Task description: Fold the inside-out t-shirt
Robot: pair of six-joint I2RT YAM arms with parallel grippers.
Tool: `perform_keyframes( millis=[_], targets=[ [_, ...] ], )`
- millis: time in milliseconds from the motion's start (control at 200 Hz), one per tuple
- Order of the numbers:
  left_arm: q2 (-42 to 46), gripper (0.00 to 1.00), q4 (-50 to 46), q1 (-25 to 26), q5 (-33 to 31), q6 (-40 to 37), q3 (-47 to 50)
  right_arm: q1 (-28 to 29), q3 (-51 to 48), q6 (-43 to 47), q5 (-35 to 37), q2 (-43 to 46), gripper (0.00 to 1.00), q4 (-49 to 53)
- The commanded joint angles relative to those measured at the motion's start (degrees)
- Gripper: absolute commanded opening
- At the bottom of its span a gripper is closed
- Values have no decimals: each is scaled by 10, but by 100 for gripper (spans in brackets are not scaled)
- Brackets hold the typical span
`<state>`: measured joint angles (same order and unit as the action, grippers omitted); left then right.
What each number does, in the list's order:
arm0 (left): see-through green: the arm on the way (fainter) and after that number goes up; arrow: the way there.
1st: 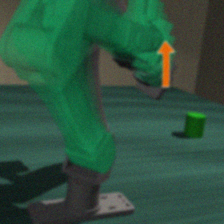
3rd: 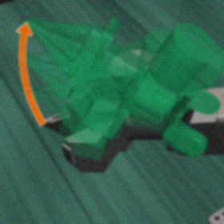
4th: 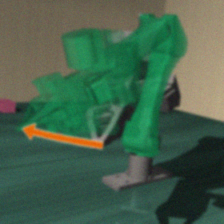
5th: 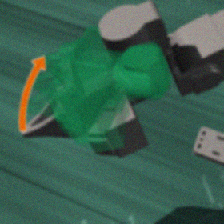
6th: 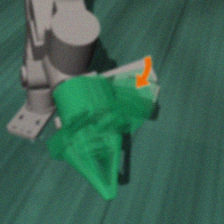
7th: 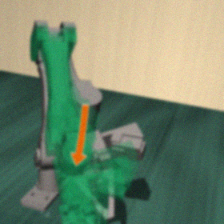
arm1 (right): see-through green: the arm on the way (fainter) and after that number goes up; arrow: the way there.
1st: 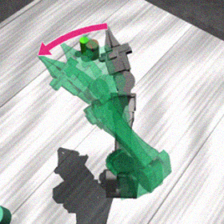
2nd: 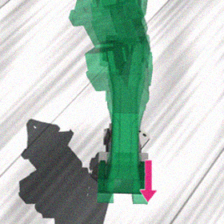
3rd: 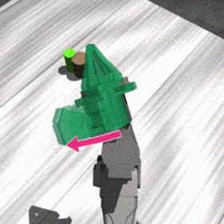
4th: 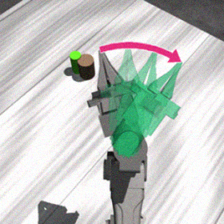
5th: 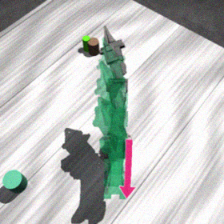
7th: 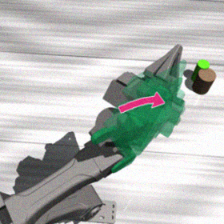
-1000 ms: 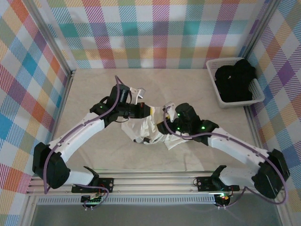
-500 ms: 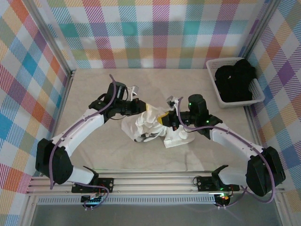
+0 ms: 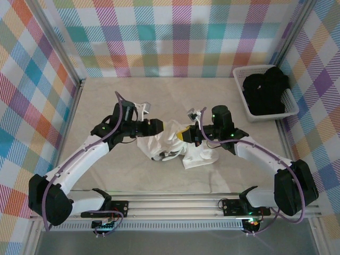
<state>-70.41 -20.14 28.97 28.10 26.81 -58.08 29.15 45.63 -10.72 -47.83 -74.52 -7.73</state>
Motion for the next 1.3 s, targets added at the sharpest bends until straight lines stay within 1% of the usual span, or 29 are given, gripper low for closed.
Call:
perform_keyframes(
  millis=[0,130,210,385,475,625,795,840,865,935,995,1045,1120,1195,1230,1300],
  targets=[
    [-27,60,68,22,89,17,16,-6,9,4,-6,3,0,-9],
    [-53,60,73,36,100,-8,11,-6,9,7,0,9,0,-1],
    [-66,57,67,38,91,-23,7,-7,10,8,0,14,0,4],
    [-82,39,54,38,67,-40,-1,-7,10,16,4,20,0,19],
    [-87,37,52,38,67,-44,-2,-8,9,18,7,24,0,23],
    [-97,29,52,38,70,-47,-4,-8,9,18,7,25,0,22],
    [-100,10,61,36,69,-47,-10,-10,8,19,9,25,0,27],
    [-99,5,67,35,70,-45,-10,-9,8,19,10,26,0,28],
    [-99,0,69,34,71,-44,-11,-11,8,19,11,28,0,29],
    [-93,0,73,30,70,-40,-12,-11,9,22,23,34,0,40],
    [-81,0,76,26,67,-33,-12,-13,18,32,61,42,0,77],
    [-63,0,83,23,64,-22,-7,-13,30,44,116,50,0,125],
    [-33,0,99,19,68,1,-1,-12,52,42,222,58,10,193],
    [-12,0,124,17,95,35,-3,-7,80,34,318,60,26,252],
    [-4,0,141,17,109,56,-4,-1,97,31,372,58,28,282],
    [8,0,177,17,122,102,-12,10,127,30,461,56,30,328]
  ],
)
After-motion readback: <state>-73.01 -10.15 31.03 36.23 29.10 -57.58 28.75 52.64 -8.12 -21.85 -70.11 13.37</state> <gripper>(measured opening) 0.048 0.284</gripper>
